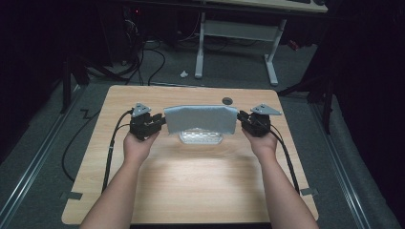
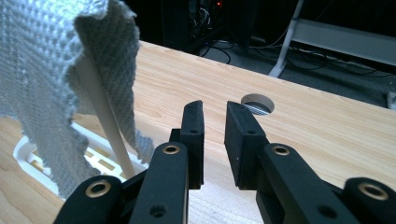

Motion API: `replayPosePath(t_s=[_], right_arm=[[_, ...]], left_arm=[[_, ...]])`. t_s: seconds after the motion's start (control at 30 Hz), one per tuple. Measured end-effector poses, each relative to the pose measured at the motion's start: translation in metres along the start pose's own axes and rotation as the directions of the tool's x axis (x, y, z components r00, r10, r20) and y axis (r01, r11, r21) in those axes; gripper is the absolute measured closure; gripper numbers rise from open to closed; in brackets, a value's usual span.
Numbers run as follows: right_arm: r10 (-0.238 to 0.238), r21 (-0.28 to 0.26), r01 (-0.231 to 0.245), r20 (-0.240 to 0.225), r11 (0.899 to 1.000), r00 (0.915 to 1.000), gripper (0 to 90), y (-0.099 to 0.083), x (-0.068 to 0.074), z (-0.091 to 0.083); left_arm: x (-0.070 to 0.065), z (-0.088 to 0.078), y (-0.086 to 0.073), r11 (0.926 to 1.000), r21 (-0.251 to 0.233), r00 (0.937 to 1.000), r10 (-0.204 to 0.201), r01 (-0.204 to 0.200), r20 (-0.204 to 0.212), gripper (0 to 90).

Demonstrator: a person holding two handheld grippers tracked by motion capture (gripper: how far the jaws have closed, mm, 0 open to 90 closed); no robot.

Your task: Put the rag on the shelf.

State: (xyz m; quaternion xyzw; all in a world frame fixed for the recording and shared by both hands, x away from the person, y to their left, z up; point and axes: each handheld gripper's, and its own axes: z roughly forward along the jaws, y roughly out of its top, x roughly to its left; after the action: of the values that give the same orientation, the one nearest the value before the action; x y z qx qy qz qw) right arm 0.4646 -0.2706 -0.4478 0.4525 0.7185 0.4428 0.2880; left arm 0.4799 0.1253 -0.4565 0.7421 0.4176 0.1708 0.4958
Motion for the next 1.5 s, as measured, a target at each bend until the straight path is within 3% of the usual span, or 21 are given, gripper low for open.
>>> replayPosePath(t_s=[0.1,0.2,0.33,0.57,0.73,0.87,1.1,1.27,1.37,1.4,1.5], right_arm=[[-0.013,0.000,0.013,-0.002,1.000,0.9999,78.5,0.000,0.002,-0.001],[-0.019,0.001,0.019,-0.006,1.000,0.9998,78.5,0.000,0.002,-0.001],[-0.019,-0.005,0.019,-0.007,1.000,0.9998,79.0,0.001,0.003,-0.001],[-0.022,-0.030,0.021,-0.004,0.999,0.9998,80.7,0.006,0.001,-0.007],[-0.037,0.011,0.038,-0.015,0.999,0.9992,81.5,-0.002,0.003,-0.003],[-0.053,0.006,0.053,-0.013,0.999,0.9985,81.4,-0.005,0.005,-0.005],[-0.049,0.000,0.049,0.003,0.999,0.9988,80.9,-0.008,0.000,-0.015],[-0.062,-0.022,0.062,0.003,0.998,0.9981,78.2,-0.012,0.001,-0.035],[-0.090,-0.029,0.090,0.006,0.996,0.9960,73.1,-0.018,0.007,-0.051],[-0.088,-0.040,0.089,0.010,0.995,0.9960,68.8,-0.025,0.013,-0.063],[-0.080,-0.038,0.081,0.003,0.996,0.9968,64.5,-0.035,0.020,-0.076]], left_arm=[[-0.005,0.003,0.003,0.9999,-0.002,0.9999,0.014,-0.014,-0.004,65.6],[0.000,-0.001,0.005,0.9991,-0.029,0.9995,-0.030,0.030,0.001,62.0],[0.007,-0.010,0.010,0.9964,-0.068,0.9986,-0.052,0.052,-0.005,62.1],[0.018,-0.019,0.021,0.9859,-0.127,0.9940,-0.110,0.109,0.000,61.0],[0.017,-0.015,0.021,0.9931,-0.100,0.9967,-0.066,0.061,-0.047,60.3],[0.023,-0.021,0.016,0.9922,-0.106,0.9928,-0.075,0.064,-0.094,60.2],[0.035,-0.038,-0.002,0.9943,-0.088,0.9897,-0.071,0.060,-0.124,60.1],[0.035,-0.059,-0.025,0.9968,-0.067,0.9909,-0.050,0.042,-0.125,58.4],[0.027,-0.075,-0.047,0.9971,-0.064,0.9933,-0.047,0.041,-0.105,56.6],[0.023,-0.081,-0.055,0.9979,-0.056,0.9939,-0.039,0.034,-0.103,55.1],[0.004,-0.095,-0.080,0.9998,-0.010,0.9973,-0.016,0.015,-0.072,52.0]])
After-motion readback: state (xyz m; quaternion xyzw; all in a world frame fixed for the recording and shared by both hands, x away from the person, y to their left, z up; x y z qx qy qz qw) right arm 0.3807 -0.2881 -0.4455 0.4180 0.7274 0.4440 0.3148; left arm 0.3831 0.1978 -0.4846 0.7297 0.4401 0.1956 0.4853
